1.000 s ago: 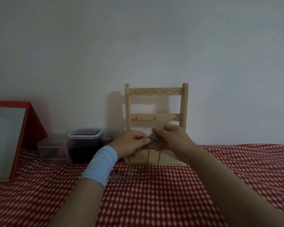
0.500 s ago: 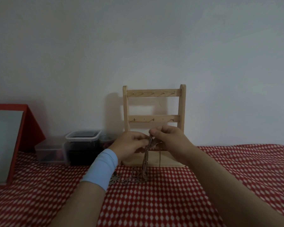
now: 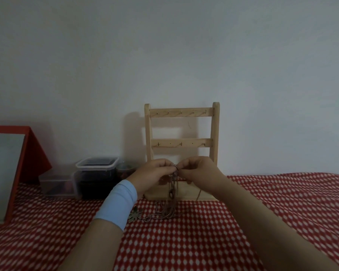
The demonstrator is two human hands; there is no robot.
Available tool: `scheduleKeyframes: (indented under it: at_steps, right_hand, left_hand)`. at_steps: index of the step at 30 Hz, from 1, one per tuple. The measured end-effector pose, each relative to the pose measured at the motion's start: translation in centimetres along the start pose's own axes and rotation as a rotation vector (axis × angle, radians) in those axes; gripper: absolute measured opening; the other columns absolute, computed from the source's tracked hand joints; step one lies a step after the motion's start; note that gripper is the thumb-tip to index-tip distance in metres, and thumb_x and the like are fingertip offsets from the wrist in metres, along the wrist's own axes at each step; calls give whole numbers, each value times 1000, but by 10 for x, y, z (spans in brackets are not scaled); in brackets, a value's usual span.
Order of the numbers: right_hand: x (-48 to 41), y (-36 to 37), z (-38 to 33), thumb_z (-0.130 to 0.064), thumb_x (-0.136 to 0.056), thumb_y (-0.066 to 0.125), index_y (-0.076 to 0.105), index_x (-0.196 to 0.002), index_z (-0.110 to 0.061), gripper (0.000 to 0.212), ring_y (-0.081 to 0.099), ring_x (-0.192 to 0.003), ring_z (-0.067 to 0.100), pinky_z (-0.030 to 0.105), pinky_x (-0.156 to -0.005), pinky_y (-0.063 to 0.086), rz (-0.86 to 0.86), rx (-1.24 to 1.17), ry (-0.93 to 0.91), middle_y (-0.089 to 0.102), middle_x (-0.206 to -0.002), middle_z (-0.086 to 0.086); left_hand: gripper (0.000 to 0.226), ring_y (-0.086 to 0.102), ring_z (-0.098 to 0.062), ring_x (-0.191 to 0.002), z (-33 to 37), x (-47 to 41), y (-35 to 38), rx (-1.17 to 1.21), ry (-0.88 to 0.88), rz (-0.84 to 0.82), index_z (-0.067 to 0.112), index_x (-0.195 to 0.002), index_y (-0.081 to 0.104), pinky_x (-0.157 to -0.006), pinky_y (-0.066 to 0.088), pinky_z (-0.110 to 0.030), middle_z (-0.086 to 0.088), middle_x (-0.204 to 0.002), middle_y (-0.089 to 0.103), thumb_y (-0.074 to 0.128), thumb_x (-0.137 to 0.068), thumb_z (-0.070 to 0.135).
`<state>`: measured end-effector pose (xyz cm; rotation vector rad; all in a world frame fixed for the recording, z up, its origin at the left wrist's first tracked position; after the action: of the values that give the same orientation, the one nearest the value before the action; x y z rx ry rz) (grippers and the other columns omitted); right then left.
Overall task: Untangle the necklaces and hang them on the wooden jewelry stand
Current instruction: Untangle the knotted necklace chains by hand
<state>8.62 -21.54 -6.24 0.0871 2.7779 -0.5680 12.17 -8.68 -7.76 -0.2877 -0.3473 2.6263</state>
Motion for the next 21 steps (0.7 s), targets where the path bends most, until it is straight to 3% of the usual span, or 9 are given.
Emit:
scheduleKeyframes:
  at_steps: [3, 5, 7, 12, 14, 16, 18, 21]
  right_hand:
    - [3, 3, 3, -18, -92, 73, 81, -92, -12, 10, 52, -54, 5, 16, -49, 43, -51, -29, 74, 76, -79, -4]
    - [5, 6, 6, -25, -94, 70, 81, -96, -9, 19, 44, -50, 6, 19, -46, 36, -94, -42, 117, 79, -87, -3]
    - [6, 4, 6, -27, -96, 69, 81, -97, -11, 20, 41, -47, 4, 20, -45, 33, -92, -71, 127, 80, -93, 0]
    - [7, -5, 3, -27, -91, 76, 81, -96, -11, 18, 50, -44, -7, 12, -43, 36, -57, -57, 115, 68, -63, -15]
    - [7, -5, 2, -25, -93, 74, 81, -97, -9, 18, 50, -42, -5, 10, -42, 34, -62, -78, 114, 65, -57, -17]
    - [8, -4, 0, -27, -95, 72, 82, -87, -19, 15, 42, -44, 2, 15, -44, 32, -69, -85, 113, 66, -56, -18]
    - [8, -2, -1, -33, -96, 69, 81, -71, -29, 28, 35, -49, 7, 21, -47, 31, -69, -83, 100, 60, -55, -15]
    - [4, -10, -1, -40, -98, 65, 81, -83, -21, 29, 33, -52, 11, 19, -46, 35, 12, -83, 80, 42, -63, 4]
  left_hand:
    - [14, 61, -20, -88, -4, -1, 1, 77, 9, -32, 16, -91, 69, -86, 51, -35, -4, -87, 65, 56, -97, 17]
    - [13, 64, -20, -91, -3, -2, -2, 115, 21, -20, 13, -97, 68, -92, 53, -37, -5, -91, 68, 56, -97, 15]
    - [13, 67, -18, -90, -3, -2, -7, 122, 23, 23, 12, -98, 69, -87, 55, -34, -4, -91, 72, 56, -97, 14]
    - [16, 68, -19, -90, -5, 0, -6, 225, -8, 65, 4, -102, 67, -79, 57, -26, -13, -99, 71, 53, -98, 10]
    - [16, 66, -20, -89, -4, 1, -1, 289, -19, 60, 2, -101, 66, -80, 57, -28, -14, -97, 70, 52, -98, 8]
    - [15, 64, -23, -87, -7, -2, 2, 359, -54, 63, 1, -99, 64, -84, 54, -34, -16, -95, 67, 50, -99, 7]
    - [16, 62, -31, -95, -11, -4, 1, 275, -81, 87, 3, -102, 65, -93, 51, -45, -19, -100, 66, 52, -99, 11]
    - [15, 63, -24, -89, -13, -3, -1, -68, -84, 61, 14, -103, 66, -95, 50, -47, -6, -90, 68, 55, -98, 23]
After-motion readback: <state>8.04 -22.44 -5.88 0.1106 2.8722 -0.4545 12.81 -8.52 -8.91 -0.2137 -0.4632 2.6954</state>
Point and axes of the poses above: each hand's wrist, its own x-axis away from the middle knuckle, its own y-axis out of the palm, z = x × y, the point moved 10 cm from there along -x, towards the middle knuckle
